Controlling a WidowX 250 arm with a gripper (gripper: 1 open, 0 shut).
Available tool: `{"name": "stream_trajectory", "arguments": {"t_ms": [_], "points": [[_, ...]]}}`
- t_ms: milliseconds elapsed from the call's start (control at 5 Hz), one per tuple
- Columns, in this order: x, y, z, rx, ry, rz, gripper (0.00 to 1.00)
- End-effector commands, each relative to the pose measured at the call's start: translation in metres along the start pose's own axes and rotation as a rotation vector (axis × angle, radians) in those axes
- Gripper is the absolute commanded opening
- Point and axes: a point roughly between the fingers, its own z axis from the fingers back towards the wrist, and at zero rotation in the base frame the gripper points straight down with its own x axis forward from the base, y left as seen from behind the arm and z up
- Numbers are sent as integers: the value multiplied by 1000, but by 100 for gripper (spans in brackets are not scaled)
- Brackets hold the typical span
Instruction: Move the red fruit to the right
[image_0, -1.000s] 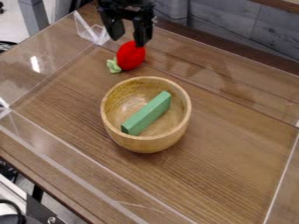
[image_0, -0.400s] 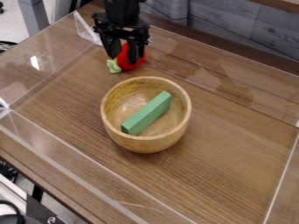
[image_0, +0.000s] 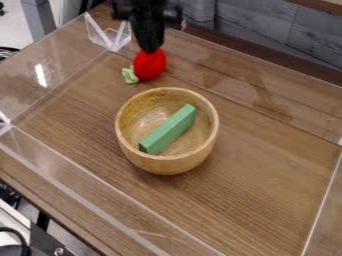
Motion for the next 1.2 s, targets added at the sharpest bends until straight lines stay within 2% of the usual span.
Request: {"name": "stream_trajectory", "arguments": {"t_ms": [0,200,400,600,1000], "points": [[4,-29,33,-7,-88,16,0],[2,-49,33,-31,-81,-62,0],[0,-55,34,-43,-74,-107,0],[-3,-56,32,-32,-77,-48,0],[-16,-81,31,-26,-78,13,0]]}}
